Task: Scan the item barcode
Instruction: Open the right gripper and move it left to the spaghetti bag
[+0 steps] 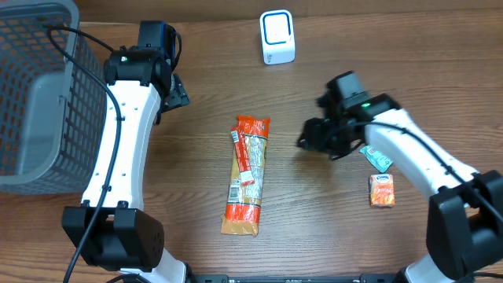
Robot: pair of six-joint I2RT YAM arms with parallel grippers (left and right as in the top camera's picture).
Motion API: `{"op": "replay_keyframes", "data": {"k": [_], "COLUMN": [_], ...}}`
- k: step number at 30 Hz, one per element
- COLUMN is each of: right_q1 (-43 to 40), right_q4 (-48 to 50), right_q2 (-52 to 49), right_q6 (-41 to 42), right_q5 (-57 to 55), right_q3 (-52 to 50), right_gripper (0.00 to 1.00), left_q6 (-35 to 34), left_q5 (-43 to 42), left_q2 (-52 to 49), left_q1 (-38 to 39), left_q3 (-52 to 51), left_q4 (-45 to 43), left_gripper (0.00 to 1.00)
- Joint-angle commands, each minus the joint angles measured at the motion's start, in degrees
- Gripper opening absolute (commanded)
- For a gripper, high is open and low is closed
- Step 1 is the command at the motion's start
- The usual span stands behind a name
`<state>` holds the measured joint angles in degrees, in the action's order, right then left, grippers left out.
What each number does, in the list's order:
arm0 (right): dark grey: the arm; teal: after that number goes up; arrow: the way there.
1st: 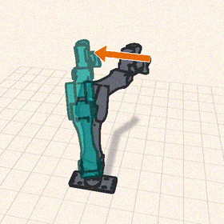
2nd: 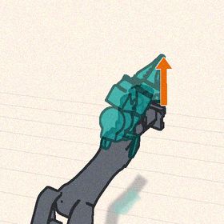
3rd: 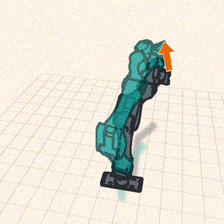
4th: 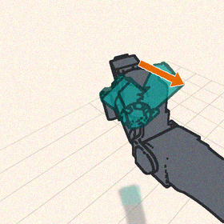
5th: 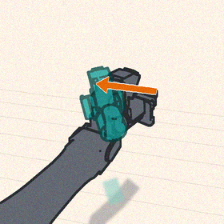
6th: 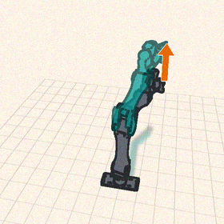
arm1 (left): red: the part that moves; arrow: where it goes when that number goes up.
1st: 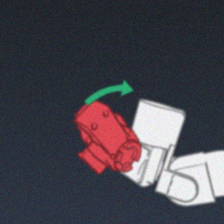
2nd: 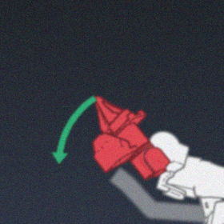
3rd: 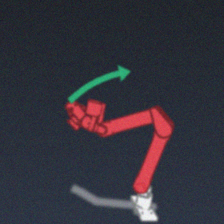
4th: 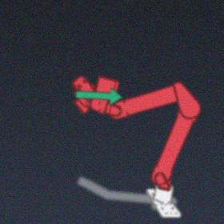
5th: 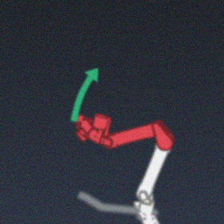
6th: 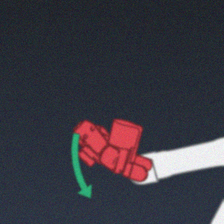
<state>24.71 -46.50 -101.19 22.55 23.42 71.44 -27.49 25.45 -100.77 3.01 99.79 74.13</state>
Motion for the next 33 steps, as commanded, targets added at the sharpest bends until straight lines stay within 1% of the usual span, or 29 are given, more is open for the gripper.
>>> {"op": "replay_keyframes", "data": {"k": [1,4,7,11,15,17,22,33], "right_q1": [5.07,9.75,14.67,20.06,24.00,25.18,25.97,25.97], "right_q4": [3.10,6.25,8.48,9.01,10.25,11.93,16.26,17.16], "right_q2": [1.84,1.84,1.84,1.84,1.75,1.60,0.28,-3.41], "right_q6": [1.84,6.64,10.34,13.57,13.73,13.73,13.68,13.70], "right_q5": [2.89,-1.57,-10.47,-23.69,-36.00,-39.06,-39.41,-36.50], "right_q3": [-0.20,-0.20,-0.20,-0.20,-0.20,-0.20,-0.20,-0.20], "right_gripper": [0.59,0.59,0.60,0.60,0.60,0.60,0.60,0.59], "left_q6": [-0.17,-0.17,-0.17,-0.17,-0.17,-0.17,-0.17,-0.17], "left_q5": [-0.04,-0.04,-0.04,-0.04,-0.04,-0.04,-0.04,-0.04], "left_q2": [0.39,0.39,0.39,0.39,0.39,0.39,0.39,0.39], "left_q1": [0.39,0.39,0.39,0.39,0.39,0.39,0.39,0.39], "left_q3": [0.72,0.72,0.72,0.72,0.72,0.72,0.72,0.72], "left_q4": [-0.07,-0.07,-0.07,-0.07,-0.07,-0.07,-0.07,-0.07], "left_gripper": [1.00,1.00,1.00,1.00,1.00,1.00,1.00,1.00]}}
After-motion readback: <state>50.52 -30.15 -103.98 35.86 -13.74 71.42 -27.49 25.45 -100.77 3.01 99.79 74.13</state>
